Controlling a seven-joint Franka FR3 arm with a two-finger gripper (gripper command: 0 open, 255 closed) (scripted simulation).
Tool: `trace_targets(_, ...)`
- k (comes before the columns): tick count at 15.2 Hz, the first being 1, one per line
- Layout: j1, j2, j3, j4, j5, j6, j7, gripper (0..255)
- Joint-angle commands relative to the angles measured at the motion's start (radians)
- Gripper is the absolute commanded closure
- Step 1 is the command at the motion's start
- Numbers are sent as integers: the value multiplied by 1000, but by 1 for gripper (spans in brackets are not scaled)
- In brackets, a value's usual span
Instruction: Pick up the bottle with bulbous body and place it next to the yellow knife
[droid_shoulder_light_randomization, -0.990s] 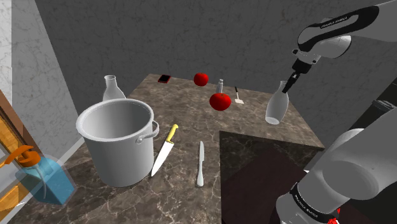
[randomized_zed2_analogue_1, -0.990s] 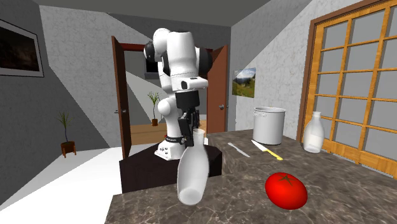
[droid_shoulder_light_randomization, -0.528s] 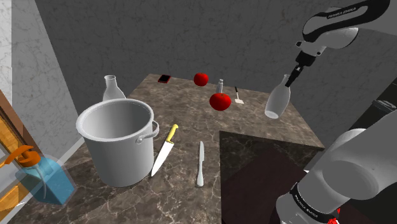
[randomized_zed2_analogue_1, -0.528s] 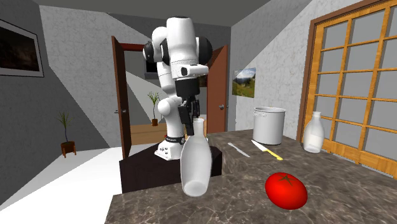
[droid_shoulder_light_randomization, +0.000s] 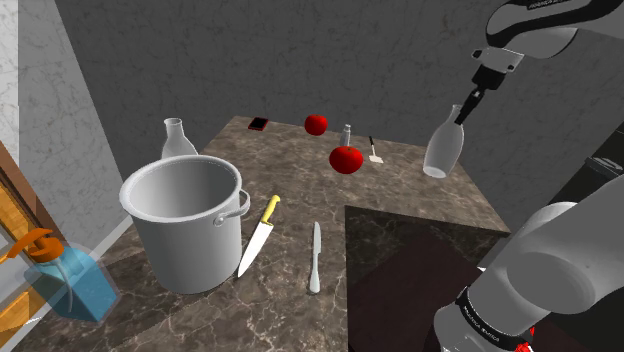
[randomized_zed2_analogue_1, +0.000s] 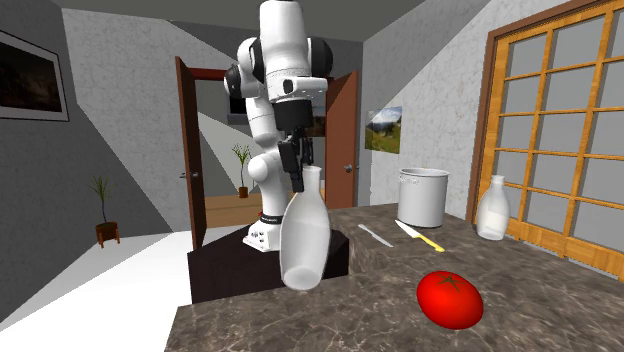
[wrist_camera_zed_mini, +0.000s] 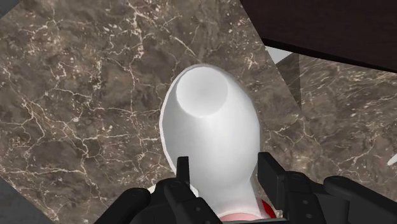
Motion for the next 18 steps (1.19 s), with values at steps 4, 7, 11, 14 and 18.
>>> trace_targets(4,2,-7,13,60,-1,-66,9,255)
trace_targets(7,4,-6,17,101,1,-106,11,255)
trace_targets(11,8,-1,21,158,7,-160,11,255)
trace_targets(14,12,6,23,204,12,-200,10,255)
trace_targets(18,16,19,22,268,21,-253,6,255)
